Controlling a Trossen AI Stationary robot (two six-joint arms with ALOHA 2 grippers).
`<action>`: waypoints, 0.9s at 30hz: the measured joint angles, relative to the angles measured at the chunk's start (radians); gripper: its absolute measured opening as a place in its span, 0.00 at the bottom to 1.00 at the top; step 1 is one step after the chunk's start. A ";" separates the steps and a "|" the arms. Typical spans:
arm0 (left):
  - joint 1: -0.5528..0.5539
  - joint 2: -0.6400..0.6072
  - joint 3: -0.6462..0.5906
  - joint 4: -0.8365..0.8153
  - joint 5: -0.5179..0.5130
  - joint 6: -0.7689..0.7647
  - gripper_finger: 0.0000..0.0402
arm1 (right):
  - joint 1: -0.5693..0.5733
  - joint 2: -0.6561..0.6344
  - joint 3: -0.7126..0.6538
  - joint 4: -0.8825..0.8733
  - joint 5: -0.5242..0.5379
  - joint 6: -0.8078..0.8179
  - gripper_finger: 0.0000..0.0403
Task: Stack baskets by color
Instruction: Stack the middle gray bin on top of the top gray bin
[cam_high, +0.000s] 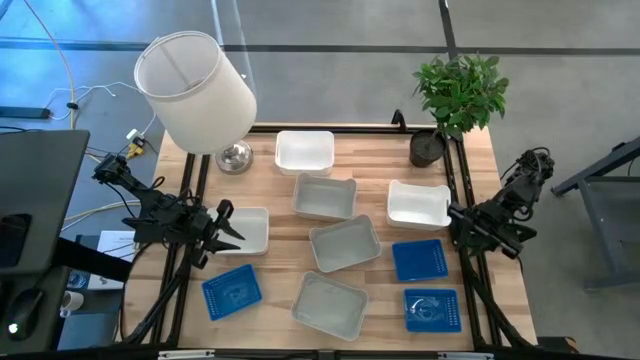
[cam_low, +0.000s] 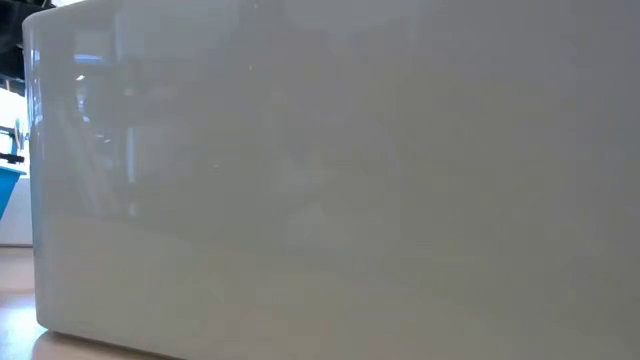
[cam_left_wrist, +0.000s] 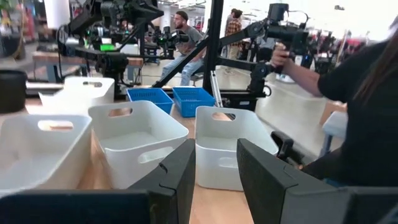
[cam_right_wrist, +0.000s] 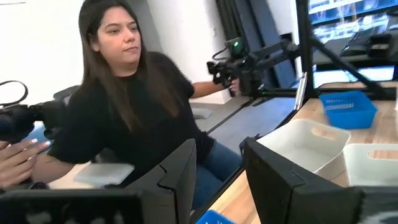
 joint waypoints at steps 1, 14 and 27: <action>0.000 0.000 0.000 0.003 0.000 -0.020 0.26 | 0.000 0.000 0.000 0.005 0.017 0.002 0.31; 0.000 0.000 0.000 0.006 0.000 -0.057 0.26 | 0.000 0.000 0.000 0.105 0.308 -0.082 0.31; 0.000 0.000 0.000 0.006 0.000 -0.057 0.26 | 0.000 0.048 -0.001 0.326 0.593 -0.247 0.31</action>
